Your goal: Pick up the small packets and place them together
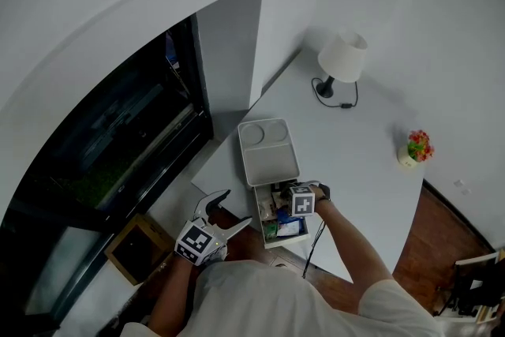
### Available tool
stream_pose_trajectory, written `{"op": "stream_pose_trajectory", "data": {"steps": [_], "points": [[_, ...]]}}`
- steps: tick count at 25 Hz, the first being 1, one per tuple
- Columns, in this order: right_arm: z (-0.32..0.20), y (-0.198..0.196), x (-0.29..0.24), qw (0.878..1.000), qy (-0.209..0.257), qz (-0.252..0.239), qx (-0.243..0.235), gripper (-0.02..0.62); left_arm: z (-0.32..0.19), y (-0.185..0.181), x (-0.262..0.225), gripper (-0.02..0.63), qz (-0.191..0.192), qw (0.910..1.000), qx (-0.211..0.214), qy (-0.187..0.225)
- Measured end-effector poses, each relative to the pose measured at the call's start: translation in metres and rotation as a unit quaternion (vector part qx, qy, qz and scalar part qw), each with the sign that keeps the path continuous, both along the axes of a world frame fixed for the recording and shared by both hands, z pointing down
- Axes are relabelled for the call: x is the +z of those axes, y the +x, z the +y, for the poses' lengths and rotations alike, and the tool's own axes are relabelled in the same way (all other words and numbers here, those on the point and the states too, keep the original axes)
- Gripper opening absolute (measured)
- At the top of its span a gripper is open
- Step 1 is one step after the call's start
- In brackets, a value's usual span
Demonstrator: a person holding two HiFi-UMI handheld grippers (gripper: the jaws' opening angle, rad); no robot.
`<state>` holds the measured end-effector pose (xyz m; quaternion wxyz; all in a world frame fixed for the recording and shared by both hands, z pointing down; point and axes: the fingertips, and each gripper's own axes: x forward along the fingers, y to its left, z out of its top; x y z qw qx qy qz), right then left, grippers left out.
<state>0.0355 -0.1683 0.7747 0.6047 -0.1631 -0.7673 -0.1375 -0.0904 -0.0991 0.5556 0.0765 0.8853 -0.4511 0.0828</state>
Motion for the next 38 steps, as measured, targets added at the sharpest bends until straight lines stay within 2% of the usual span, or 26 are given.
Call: {"op": "stream_pose_trajectory", "data": {"steps": [5,12,19,23,27,29,33,34,38], "points": [[-0.006,-0.001,-0.011,0.999,0.032,-0.02,0.019,0.051,0.0,0.005,0.0,0.359,0.001,1.0,0.009,-0.001],[-0.001,-0.003,-0.042,0.993,0.071,-0.077,0.047,0.042,-0.002,0.011,0.001,0.359,-0.002,0.9997,0.024,-0.002],[0.013,0.007,-0.089,0.977,0.1,-0.151,0.115,0.041,-0.004,0.021,-0.004,0.359,0.008,0.9991,0.042,0.003],[0.017,0.017,-0.118,0.955,0.117,-0.208,0.175,0.041,-0.006,0.025,-0.002,0.359,0.01,0.9989,0.047,0.002],[0.025,0.028,-0.152,0.926,0.134,-0.264,0.235,0.041,-0.008,0.029,-0.007,0.359,0.02,0.9985,0.051,0.006],[0.03,0.033,-0.171,0.905,0.139,-0.3,0.267,0.041,-0.01,0.031,-0.008,0.359,0.022,0.9983,0.054,0.007],[0.04,0.042,-0.208,0.856,0.141,-0.371,0.331,0.041,-0.009,0.037,-0.012,0.359,0.031,0.9978,0.058,0.005],[0.043,0.044,-0.217,0.848,0.147,-0.381,0.337,0.041,-0.009,0.039,-0.014,0.359,0.033,0.9977,0.059,0.006],[0.039,0.042,-0.238,0.837,0.192,-0.393,0.328,0.041,-0.009,0.039,-0.016,0.359,0.034,0.9978,0.057,0.008]]}}
